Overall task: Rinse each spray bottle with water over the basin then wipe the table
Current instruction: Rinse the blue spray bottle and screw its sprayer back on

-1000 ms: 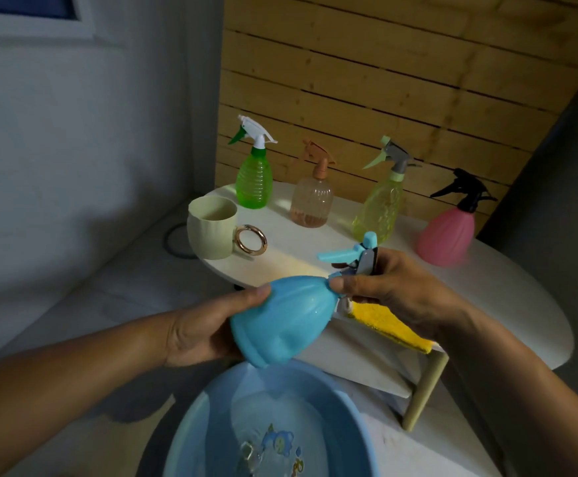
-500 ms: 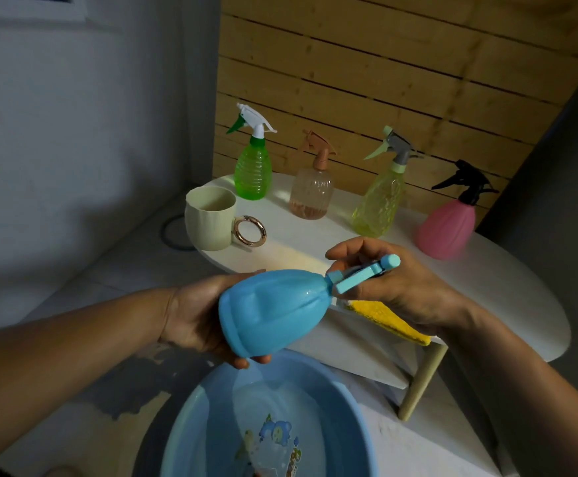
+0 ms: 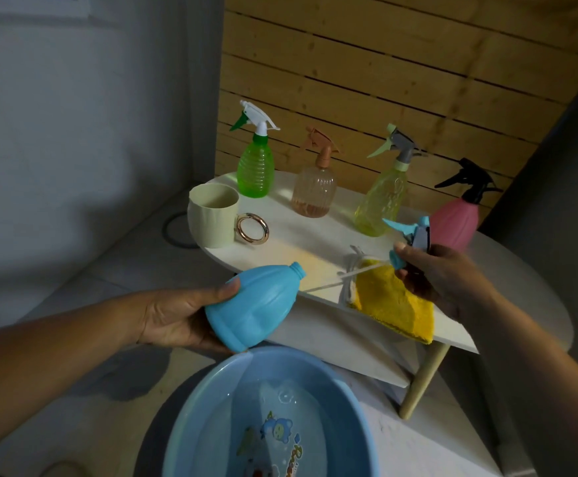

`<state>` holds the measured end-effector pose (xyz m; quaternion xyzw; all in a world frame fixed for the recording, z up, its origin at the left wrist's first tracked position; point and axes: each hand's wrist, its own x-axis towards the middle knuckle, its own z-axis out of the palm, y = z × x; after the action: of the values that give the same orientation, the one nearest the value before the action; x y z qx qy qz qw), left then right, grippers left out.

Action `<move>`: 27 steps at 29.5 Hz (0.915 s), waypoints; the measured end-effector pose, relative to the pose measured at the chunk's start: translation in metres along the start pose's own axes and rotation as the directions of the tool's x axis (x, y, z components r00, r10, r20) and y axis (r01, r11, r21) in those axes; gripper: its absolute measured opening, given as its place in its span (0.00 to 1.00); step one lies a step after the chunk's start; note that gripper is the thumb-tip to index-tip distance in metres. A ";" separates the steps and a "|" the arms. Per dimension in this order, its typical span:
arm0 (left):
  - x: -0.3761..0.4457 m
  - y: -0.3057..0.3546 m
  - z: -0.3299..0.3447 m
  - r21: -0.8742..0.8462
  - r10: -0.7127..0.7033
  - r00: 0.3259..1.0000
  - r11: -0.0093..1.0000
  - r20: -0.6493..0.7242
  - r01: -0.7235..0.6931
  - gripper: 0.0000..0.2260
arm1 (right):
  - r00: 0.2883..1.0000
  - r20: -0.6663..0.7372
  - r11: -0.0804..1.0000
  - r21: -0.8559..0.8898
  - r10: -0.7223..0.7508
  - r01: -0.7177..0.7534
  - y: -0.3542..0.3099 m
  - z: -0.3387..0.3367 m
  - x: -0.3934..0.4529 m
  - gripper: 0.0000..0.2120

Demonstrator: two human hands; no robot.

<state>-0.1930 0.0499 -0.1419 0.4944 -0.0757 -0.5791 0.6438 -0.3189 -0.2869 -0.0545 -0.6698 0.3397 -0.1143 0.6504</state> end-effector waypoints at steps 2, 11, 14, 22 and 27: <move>0.003 -0.004 0.002 0.002 0.033 0.999 0.999 0.041 -0.033 0.39 | 0.999 -0.040 0.999 -0.041 0.015 -0.017 0.009 0.000 0.008 0.11; 0.015 -0.012 0.004 0.126 0.162 0.984 0.977 0.079 -0.171 0.36 | 0.936 -0.304 0.734 -0.675 -0.179 -0.079 0.037 -0.005 0.035 0.36; 0.016 -0.011 0.004 0.185 0.154 0.986 0.969 0.070 -0.165 0.37 | 0.921 -0.299 0.587 -0.803 -0.248 -0.103 0.033 -0.005 0.032 0.39; 0.017 -0.019 0.002 0.439 0.109 0.989 0.887 0.104 -0.144 0.29 | 0.818 0.124 0.555 -0.678 -0.561 0.483 -0.001 0.063 0.013 0.15; 0.026 -0.022 0.002 0.643 0.151 0.988 0.758 -0.011 -0.109 0.38 | 0.860 0.350 0.715 -0.482 -0.372 0.506 -0.018 0.148 0.023 0.18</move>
<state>-0.2009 0.0308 -0.1691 0.6955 -0.2827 -0.4569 0.4771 -0.2085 -0.1849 -0.0632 -0.8997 0.1113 -0.0845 0.4136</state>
